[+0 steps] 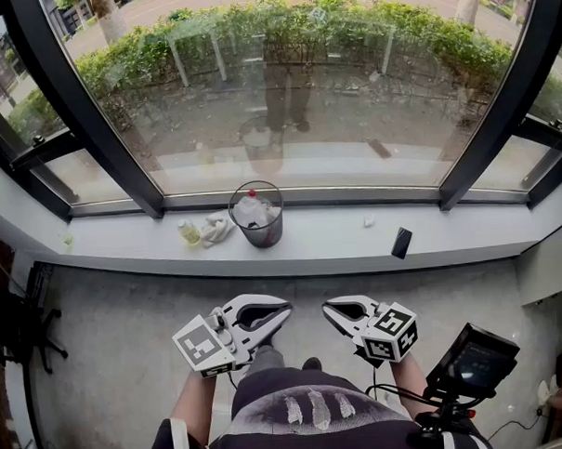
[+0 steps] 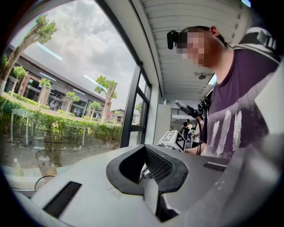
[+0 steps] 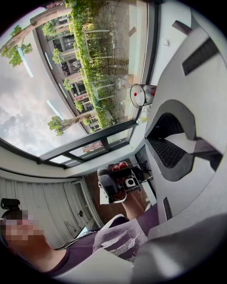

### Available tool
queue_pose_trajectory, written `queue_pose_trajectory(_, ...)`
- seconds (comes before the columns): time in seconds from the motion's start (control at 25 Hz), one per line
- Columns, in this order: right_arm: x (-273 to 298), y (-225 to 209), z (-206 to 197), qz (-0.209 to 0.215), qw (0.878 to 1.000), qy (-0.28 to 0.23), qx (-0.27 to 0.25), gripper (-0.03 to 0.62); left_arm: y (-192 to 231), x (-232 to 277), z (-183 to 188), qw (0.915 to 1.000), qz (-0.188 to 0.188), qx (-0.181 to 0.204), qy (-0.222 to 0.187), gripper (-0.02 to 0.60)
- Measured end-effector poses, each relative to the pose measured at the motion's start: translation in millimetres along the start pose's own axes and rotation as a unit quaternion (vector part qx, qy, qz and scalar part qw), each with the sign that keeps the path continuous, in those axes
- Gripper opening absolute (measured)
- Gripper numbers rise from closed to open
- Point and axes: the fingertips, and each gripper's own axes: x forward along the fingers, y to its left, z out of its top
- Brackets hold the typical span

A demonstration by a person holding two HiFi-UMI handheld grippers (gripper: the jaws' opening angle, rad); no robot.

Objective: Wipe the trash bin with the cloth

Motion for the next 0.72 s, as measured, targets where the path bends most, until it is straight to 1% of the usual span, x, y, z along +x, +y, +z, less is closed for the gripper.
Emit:
queue_pose_trajectory(0.12, 9, 4, 0, -0.007, 1.0, 0.003, 0.01, 0.0, 16, -11, -6, 0.9999, 0.003, 0.007, 0.015, -0.003)
queue_pose_trajectory(0.24, 32, 0, 4, -0.016, 1.0, 0.012, 0.01, 0.0, 41, -21, -11, 0.9996, -0.005, 0.018, 0.022, -0.003)
queue_pose_trajectory(0.36, 63, -4, 12, -0.017, 1.0, 0.023, 0.012, 0.0, 73, -35, -14, 0.9994, -0.018, 0.02, 0.02, -0.003)
queue_pose_trajectory(0.44, 86, -8, 19, -0.016, 0.999, 0.031, 0.016, 0.0, 94, -45, -10, 0.9996, -0.024, 0.009, 0.01, -0.003)
queue_pose_trajectory(0.52, 110, -13, 34, -0.024, 0.999, 0.033, 0.007, 0.0, 119, -57, -6, 0.9996, -0.027, -0.006, 0.003, -0.003)
queue_pose_trajectory(0.6, 130, -17, 56, -0.039, 0.999, 0.024, -0.005, 0.0, 146, -70, -4, 0.9994, -0.029, -0.016, 0.007, -0.003)
queue_pose_trajectory(0.64, 138, -18, 67, -0.045, 0.999, 0.018, -0.007, 0.0, 159, -74, -3, 0.9993, -0.031, -0.016, 0.013, -0.003)
queue_pose_trajectory(0.72, 152, -21, 82, -0.049, 0.999, 0.012, -0.004, 0.0, 181, -80, 0, 0.999, -0.038, -0.004, 0.024, -0.003)
